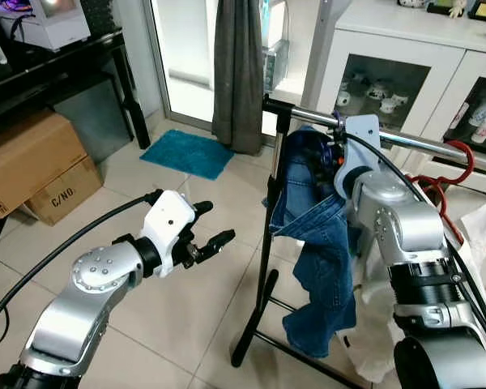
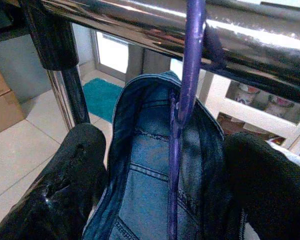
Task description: Hang hanger
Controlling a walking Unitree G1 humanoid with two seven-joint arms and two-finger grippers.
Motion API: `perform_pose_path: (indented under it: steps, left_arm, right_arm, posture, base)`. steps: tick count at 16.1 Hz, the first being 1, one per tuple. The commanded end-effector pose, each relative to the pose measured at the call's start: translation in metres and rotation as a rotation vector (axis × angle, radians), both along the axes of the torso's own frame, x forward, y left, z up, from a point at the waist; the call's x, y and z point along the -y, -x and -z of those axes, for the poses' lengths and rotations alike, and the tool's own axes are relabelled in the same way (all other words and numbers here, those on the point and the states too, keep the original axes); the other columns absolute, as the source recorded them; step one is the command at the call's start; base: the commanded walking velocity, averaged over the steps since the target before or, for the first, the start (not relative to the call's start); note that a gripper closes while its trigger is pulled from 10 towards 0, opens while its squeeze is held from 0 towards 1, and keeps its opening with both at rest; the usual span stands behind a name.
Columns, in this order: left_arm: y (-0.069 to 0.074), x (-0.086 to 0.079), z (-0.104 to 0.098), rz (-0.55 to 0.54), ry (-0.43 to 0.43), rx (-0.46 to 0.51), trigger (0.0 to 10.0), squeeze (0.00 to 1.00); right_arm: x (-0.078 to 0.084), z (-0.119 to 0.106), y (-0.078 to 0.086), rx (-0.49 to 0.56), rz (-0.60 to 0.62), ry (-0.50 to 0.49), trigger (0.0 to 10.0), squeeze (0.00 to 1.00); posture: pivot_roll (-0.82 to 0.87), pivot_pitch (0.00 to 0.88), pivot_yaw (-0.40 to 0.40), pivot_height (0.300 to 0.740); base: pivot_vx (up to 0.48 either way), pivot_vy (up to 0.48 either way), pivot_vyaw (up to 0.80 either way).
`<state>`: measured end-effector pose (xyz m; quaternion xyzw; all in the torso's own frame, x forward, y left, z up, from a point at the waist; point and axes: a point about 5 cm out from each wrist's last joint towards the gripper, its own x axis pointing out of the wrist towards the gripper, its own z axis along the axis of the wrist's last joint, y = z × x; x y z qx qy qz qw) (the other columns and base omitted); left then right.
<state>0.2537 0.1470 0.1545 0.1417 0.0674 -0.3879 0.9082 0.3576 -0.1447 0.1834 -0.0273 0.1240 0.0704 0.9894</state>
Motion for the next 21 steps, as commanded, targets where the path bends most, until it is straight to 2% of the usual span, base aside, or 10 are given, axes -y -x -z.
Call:
perform_pose_path:
  steps: [1, 2, 3, 5, 7, 9, 12, 15, 21]
  left_arm:
    - [0.002, 0.002, 0.002, 0.006, -0.011, 0.001, 10.0, 0.0]
    - [0.002, 0.002, 0.003, 0.005, -0.013, 0.001, 10.0, 0.0]
    - [0.002, 0.002, 0.004, 0.005, -0.018, 0.001, 10.0, 0.0]
    - [0.001, 0.001, 0.005, 0.006, -0.027, 0.004, 10.0, 0.0]
    - [0.001, 0.001, 0.005, 0.007, -0.029, 0.005, 10.0, 0.0]
    - [0.0, 0.003, 0.005, 0.013, -0.029, 0.005, 10.0, 0.0]
    - [0.0, 0.004, 0.004, 0.019, -0.024, 0.008, 10.0, 0.0]
    - [0.001, 0.005, 0.004, 0.024, -0.021, 0.007, 10.0, 0.0]
    - [0.001, 0.007, 0.005, 0.032, -0.019, 0.004, 10.0, 0.0]
  right_arm:
    - [0.0, -0.006, -0.003, 0.025, -0.008, 0.01, 3.5, 0.0]
    - [0.0, -0.008, -0.003, 0.031, -0.011, 0.017, 6.4, 0.0]
    - [0.0, -0.009, -0.002, 0.04, -0.025, 0.028, 10.0, 0.0]
    - [0.006, -0.011, 0.007, 0.045, -0.084, 0.06, 10.0, 0.0]
    - [0.007, -0.013, 0.011, 0.049, -0.111, 0.052, 10.0, 0.0]
    - [0.001, -0.01, 0.014, 0.035, -0.164, 0.057, 10.0, 0.0]
    - [0.0, -0.001, 0.014, 0.004, -0.135, 0.072, 10.0, 0.0]
    - [0.006, 0.009, 0.009, -0.029, -0.064, 0.11, 10.0, 0.0]
    - [0.004, 0.008, 0.002, -0.023, -0.034, 0.096, 10.0, 0.0]
  posture:
    - [-0.12, 0.015, -0.002, 0.74]
    - [-0.12, 0.015, -0.002, 0.74]
    - [-0.12, 0.015, -0.002, 0.74]
    - [-0.12, 0.012, -0.004, 0.74]
    - [-0.12, 0.013, -0.002, 0.74]
    - [-0.12, 0.013, -0.002, 0.74]
    - [-0.13, 0.012, 0.002, 0.74]
    - [-0.13, 0.012, 0.002, 0.74]
    - [-0.12, 0.008, -0.001, 0.74]
  base:
    - [0.0, 0.0, 0.0]
    - [0.0, 0.0, 0.0]
    - [0.0, 0.0, 0.0]
    - [0.0, 0.0, 0.0]
    - [0.0, 0.0, 0.0]
    - [0.0, 0.0, 0.0]
    - [0.0, 0.0, 0.0]
    - [0.0, 0.0, 0.0]
    - [0.0, 0.0, 0.0]
